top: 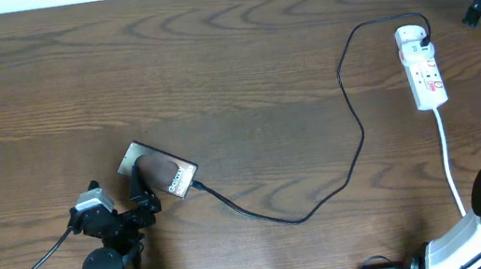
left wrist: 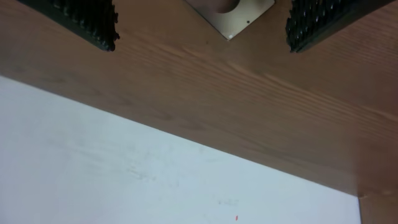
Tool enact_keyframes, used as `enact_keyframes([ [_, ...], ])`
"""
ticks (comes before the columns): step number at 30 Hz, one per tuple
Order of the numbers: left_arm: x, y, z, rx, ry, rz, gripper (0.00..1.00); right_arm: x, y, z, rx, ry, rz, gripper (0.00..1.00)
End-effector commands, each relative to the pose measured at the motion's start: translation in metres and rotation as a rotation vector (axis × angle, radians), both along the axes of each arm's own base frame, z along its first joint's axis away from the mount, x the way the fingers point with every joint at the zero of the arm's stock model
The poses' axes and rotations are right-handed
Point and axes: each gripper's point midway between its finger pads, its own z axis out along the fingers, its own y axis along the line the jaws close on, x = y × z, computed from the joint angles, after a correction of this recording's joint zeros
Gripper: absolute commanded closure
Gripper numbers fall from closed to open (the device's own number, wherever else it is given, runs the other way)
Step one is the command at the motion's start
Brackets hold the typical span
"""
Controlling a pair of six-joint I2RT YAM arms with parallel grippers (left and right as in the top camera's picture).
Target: Plug charger to phone and switch on socket
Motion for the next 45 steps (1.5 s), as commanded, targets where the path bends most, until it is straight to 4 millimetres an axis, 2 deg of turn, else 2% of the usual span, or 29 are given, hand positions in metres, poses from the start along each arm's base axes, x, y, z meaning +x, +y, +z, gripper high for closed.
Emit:
enact_keyframes([
  [1, -0.001, 0.0, -0.016, 0.05, 0.056, -0.008, 0.15, -0.001, 0.0, 0.003, -0.009, -0.006, -0.012, 0.01],
  [7, -0.001, -0.007, -0.016, 0.077, 0.054, -0.052, 0.14, -0.001, 0.0, 0.003, -0.009, -0.006, -0.012, 0.01],
  [11, -0.001, -0.021, -0.014, 0.182, 0.044, -0.145, 0.15, -0.001, 0.0, 0.003, -0.009, -0.006, -0.012, 0.01],
  [45, -0.001, -0.02, -0.013, 0.143, 0.041, -0.135, 0.14, -0.001, 0.0, 0.003, -0.009, -0.006, -0.011, 0.01],
])
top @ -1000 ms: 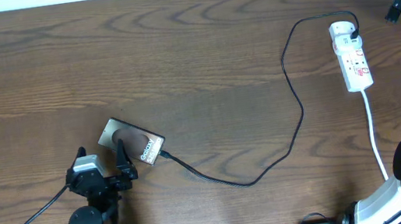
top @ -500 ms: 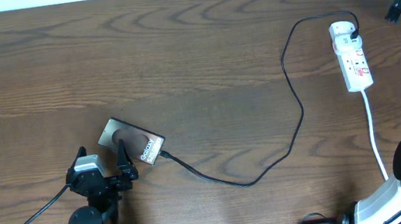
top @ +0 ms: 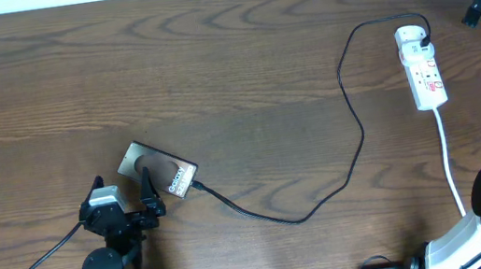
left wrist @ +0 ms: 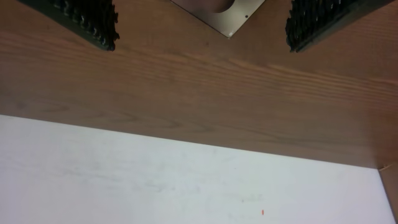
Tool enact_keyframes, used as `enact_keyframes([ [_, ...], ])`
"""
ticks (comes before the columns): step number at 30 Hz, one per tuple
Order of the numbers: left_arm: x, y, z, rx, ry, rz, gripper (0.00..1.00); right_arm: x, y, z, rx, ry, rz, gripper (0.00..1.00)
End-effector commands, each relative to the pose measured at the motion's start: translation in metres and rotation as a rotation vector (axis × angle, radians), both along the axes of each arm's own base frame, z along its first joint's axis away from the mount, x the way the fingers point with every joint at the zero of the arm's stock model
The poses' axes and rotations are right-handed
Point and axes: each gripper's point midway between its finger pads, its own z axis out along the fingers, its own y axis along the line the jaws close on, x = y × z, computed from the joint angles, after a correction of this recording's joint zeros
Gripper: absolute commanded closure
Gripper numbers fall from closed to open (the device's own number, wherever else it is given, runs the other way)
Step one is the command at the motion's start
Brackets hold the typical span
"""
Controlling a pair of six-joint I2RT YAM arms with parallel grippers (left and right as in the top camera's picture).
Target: Plug charger to phone and switch on socket
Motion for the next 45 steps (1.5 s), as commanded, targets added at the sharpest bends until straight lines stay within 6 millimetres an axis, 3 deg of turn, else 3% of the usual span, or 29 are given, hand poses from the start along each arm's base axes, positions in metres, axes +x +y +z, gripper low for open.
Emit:
enact_keyframes([
  [1, -0.001, -0.006, -0.014, -0.007, 0.044, -0.034, 0.15, -0.001, 0.0, 0.005, -0.01, -0.01, -0.012, 0.01],
  [4, -0.001, -0.006, -0.014, -0.007, 0.044, -0.034, 0.15, -0.007, 0.003, 0.013, -0.029, -0.028, -0.008, 0.01],
  [8, -0.001, -0.006, -0.014, -0.007, 0.044, -0.034, 0.15, -0.001, 0.016, 0.046, -0.086, -0.203, -0.003, 0.01],
  [13, -0.001, -0.006, -0.014, -0.007, 0.044, -0.034, 0.15, 0.028, 0.056, 0.088, -0.151, -0.573, 0.103, 0.01],
  [14, -0.001, -0.006, -0.014, -0.007, 0.044, -0.034, 0.15, 0.031, 0.077, 0.097, -0.182, -0.714, 0.172, 0.01],
  [18, -0.001, -0.006, -0.014, -0.008, 0.043, -0.034, 0.14, 0.025, 0.106, 0.099, -0.205, -0.945, 0.242, 0.01],
  [22, -0.001, -0.006, -0.014, -0.007, 0.044, -0.034, 0.15, 0.005, 0.122, 0.08, -0.239, -1.128, 0.285, 0.01],
  [29, -0.001, -0.006, -0.014, -0.007, 0.043, -0.034, 0.14, -0.039, 0.129, 0.019, -0.335, -1.281, 0.334, 0.01],
  [39, -0.001, -0.006, -0.014, -0.008, 0.043, -0.034, 0.15, -0.088, 0.128, -0.065, -0.416, -1.307, 0.37, 0.01],
  [45, -0.001, -0.006, -0.014, -0.007, 0.044, -0.034, 0.14, -0.097, 0.125, -0.102, -0.41, -1.226, 0.361, 0.01],
])
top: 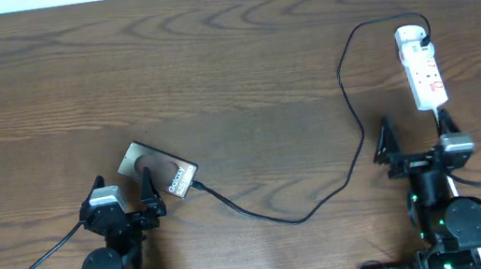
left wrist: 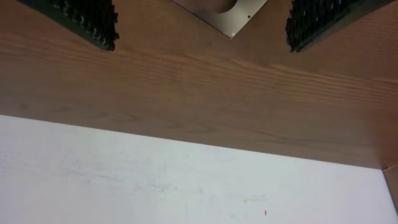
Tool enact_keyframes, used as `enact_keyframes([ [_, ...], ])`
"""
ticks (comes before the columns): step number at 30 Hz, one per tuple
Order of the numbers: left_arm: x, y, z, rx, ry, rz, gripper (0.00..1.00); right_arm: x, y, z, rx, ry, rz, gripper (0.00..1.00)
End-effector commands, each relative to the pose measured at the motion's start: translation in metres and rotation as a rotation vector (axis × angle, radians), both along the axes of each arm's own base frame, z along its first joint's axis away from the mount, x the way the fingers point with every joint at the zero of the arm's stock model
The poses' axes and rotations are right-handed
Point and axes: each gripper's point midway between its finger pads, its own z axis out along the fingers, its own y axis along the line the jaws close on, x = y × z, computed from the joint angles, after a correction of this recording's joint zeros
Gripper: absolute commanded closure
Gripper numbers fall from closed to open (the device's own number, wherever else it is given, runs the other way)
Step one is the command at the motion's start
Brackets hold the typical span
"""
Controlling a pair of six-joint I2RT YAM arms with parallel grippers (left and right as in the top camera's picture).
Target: Plug charger to phone and switch on socket
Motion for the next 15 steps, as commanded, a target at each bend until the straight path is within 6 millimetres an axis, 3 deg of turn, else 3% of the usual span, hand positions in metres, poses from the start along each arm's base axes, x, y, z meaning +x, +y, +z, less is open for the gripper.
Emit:
enact_keyframes([
  [1, -0.001, -0.004, -0.015, -0.003, 0.043, -0.024, 0.14, -0.006, -0.003, -0.016, -0.016, 0.046, -0.03, 0.01],
  [8, -0.001, -0.004, -0.015, -0.003, 0.044, -0.024, 0.15, -0.015, -0.003, -0.051, -0.026, 0.179, -0.031, 0.01],
  [15, -0.001, -0.004, -0.015, -0.003, 0.044, -0.024, 0.15, -0.015, 0.001, -0.051, -0.034, 0.179, -0.012, 0.01],
])
